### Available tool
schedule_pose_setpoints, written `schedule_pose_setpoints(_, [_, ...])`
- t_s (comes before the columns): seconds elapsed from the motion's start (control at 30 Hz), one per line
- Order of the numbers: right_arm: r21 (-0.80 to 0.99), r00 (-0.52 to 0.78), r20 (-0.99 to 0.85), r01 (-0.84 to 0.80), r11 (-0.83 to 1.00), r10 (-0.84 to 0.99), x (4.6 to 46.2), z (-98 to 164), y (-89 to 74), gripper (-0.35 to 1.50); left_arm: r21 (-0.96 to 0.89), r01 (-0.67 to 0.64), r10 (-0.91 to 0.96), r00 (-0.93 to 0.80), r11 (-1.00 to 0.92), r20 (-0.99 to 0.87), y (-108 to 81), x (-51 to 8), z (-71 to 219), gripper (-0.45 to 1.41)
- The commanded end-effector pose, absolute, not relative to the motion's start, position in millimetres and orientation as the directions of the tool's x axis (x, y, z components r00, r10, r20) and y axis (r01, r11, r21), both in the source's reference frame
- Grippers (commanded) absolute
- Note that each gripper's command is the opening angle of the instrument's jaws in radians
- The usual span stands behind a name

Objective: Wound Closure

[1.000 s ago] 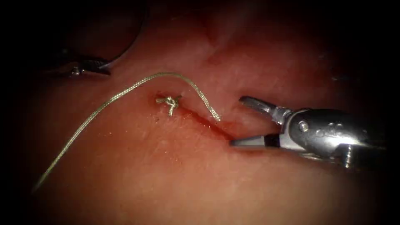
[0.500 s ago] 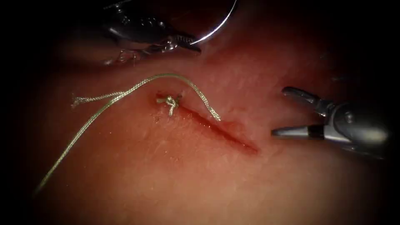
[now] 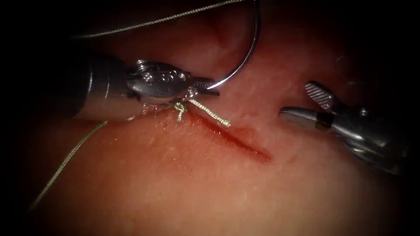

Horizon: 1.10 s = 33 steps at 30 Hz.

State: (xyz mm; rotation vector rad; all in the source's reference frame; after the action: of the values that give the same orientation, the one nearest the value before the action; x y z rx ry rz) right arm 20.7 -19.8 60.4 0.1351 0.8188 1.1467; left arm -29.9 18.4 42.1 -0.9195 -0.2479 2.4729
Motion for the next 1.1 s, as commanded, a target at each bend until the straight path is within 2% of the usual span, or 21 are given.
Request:
schedule_pose_setpoints(0.03, [0.491,0.155,-0.505,-0.757,0.430,0.849,21.6,61.1,-19.6,1.03,-0.326,-0.376,0.498,-0.655,-0.867,-0.568,18.6,-30.4,42.5,-0.45])
schedule_pose_setpoints(0.17, [0.519,0.057,-0.449,-0.796,0.312,0.892,22.5,61.8,-18.5,0.99,-0.182,-0.369,0.399,-0.682,-0.911,-0.612,16.7,-30.4,41.7,-0.45])
schedule_pose_setpoints(0.33, [0.526,0.040,-0.435,-0.800,0.290,0.900,23.6,62.5,-17.6,1.01,-0.068,-0.350,0.311,-0.706,-0.934,-0.637,15.2,-30.9,40.6,-0.45])
schedule_pose_setpoints(0.53, [0.541,0.032,-0.422,-0.793,0.280,0.906,26.1,61.7,-16.9,1.05,-0.036,-0.354,0.295,-0.715,-0.935,-0.633,14.6,-31.7,40.2,-0.45])
schedule_pose_setpoints(0.77, [0.546,0.022,-0.418,-0.793,0.270,0.908,26.8,61.3,-16.8,1.06,-0.025,-0.356,0.292,-0.721,-0.934,-0.628,14.5,-31.8,40.2,-0.45])
schedule_pose_setpoints(0.9, [0.530,0.003,-0.434,-0.808,0.258,0.901,27.1,61.7,-16.4,0.89,-0.024,-0.354,0.288,-0.720,-0.935,-0.631,14.3,-32.1,39.9,-0.45])
schedule_pose_setpoints(1.0, [0.524,0.000,-0.436,-0.813,0.255,0.900,27.4,61.9,-16.4,0.71,-0.026,-0.354,0.289,-0.719,-0.935,-0.631,14.2,-32.2,39.8,-0.45])
schedule_pose_setpoints(1.07, [0.536,-0.031,-0.420,-0.815,0.220,0.907,28.0,62.0,-16.7,-0.06,-0.022,-0.353,0.286,-0.718,-0.935,-0.635,14.2,-32.2,39.6,-0.45])
schedule_pose_setpoints(1.1, [0.529,-0.033,-0.422,-0.820,0.217,0.906,28.2,62.0,-16.7,-0.35,-0.019,-0.351,0.282,-0.718,-0.936,-0.637,14.3,-32.2,39.4,-0.45])
